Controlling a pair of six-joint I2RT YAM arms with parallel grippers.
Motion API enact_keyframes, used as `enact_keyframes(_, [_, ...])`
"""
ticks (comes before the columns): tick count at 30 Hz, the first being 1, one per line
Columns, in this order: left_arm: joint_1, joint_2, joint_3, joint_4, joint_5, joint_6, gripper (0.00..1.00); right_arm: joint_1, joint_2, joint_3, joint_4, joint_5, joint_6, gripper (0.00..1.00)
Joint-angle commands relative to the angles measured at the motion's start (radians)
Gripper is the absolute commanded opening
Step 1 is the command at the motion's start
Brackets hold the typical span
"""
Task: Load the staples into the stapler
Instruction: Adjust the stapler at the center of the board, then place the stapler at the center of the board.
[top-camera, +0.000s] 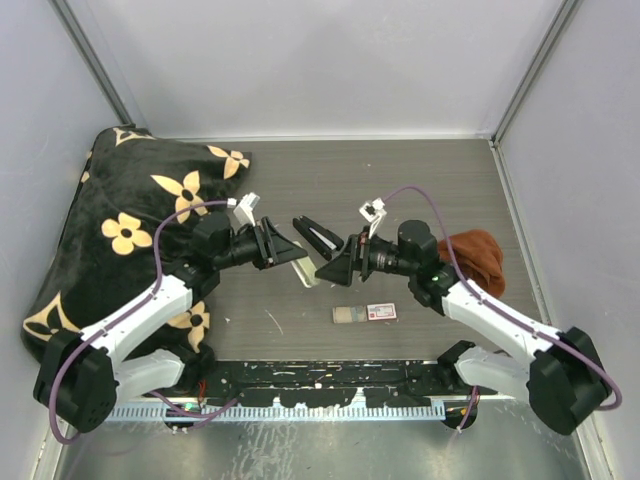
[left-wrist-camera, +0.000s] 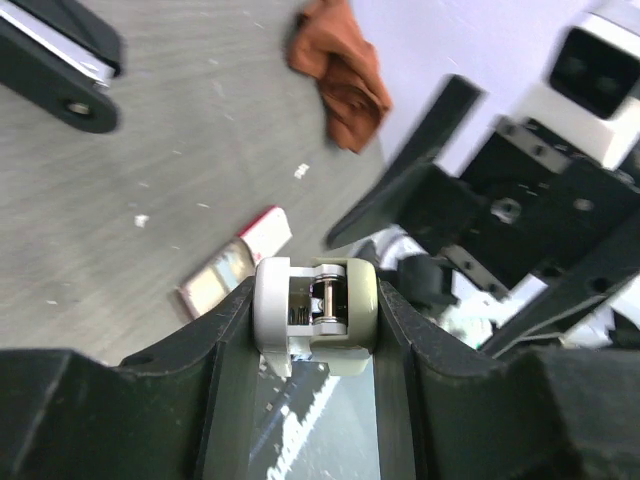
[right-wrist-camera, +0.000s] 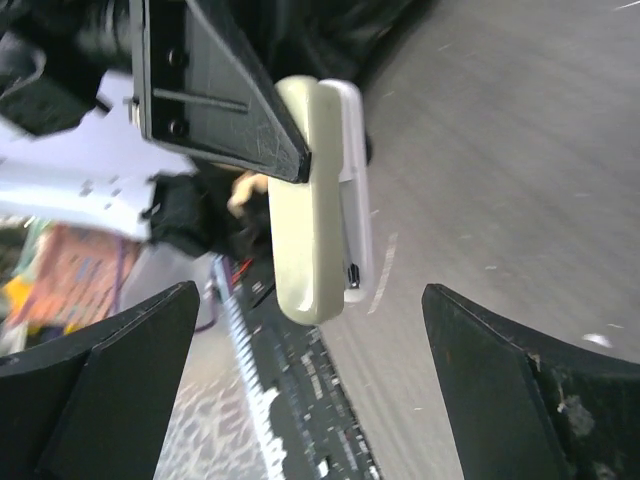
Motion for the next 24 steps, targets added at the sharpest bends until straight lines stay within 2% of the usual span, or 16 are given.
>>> enact_keyframes(1, [0.003, 0.070, 0.004, -0.014, -0.215, 0.054, 0.00, -0.041, -0.106, 0.052, -0.229, 0.315, -0.156, 1.00])
enact_keyframes(8, [-0.041, 0.295, 0.033, 0.128, -0.434, 0.023, 0.00, -0.058, -0.228, 0.027, -0.341, 0.499, -0.245, 1.00])
enact_keyframes(14, [-0.051, 0.452, 0.065, 0.230, -0.462, -0.022, 0.00, -0.061, -0.277, 0.013, -0.390, 0.569, -0.284, 1.00])
enact_keyframes(19, [-0.052, 0.545, 0.101, 0.288, -0.424, -0.021, 0.00, -0.061, -0.278, 0.004, -0.390, 0.585, -0.301, 1.00])
enact_keyframes(24, [-0.051, 0.585, 0.116, 0.255, -0.428, 0.007, 0.39, -0.061, -0.267, 0.004, -0.389, 0.600, -0.306, 1.00])
